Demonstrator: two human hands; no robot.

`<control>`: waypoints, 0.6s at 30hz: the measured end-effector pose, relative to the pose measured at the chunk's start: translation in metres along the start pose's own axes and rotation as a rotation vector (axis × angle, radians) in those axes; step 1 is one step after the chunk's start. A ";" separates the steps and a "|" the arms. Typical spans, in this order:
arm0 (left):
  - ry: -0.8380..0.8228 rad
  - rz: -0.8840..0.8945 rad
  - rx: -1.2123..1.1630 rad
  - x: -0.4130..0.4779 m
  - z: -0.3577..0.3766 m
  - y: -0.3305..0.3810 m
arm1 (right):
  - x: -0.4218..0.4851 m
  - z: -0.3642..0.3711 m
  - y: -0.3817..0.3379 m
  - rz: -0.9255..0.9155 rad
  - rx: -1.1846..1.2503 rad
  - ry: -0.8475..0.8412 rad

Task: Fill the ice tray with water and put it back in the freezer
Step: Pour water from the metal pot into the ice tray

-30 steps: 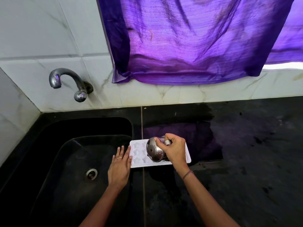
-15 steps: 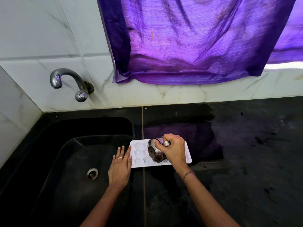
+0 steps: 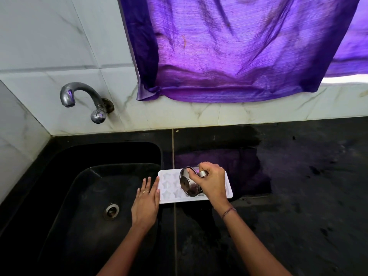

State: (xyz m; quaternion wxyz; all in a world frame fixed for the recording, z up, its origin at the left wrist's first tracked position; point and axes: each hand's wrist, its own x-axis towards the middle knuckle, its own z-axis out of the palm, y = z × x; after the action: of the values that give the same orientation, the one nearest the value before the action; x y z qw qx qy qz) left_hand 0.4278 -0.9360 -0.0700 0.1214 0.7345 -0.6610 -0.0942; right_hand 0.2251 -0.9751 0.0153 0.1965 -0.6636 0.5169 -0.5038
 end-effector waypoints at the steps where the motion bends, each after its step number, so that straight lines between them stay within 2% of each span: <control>1: 0.001 -0.001 -0.001 0.000 0.000 0.000 | 0.000 0.000 0.001 0.026 0.029 0.016; 8: 0.007 -0.005 -0.008 0.000 0.000 0.001 | 0.001 -0.006 0.005 0.189 0.141 0.092; 18: 0.015 -0.003 -0.015 0.000 0.002 -0.001 | 0.005 -0.014 0.014 0.143 0.088 0.066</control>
State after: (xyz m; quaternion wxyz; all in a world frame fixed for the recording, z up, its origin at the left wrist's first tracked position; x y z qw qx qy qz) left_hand 0.4280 -0.9360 -0.0718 0.1317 0.7352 -0.6584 -0.0936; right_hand 0.2058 -0.9814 0.0124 0.2438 -0.5987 0.5467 -0.5323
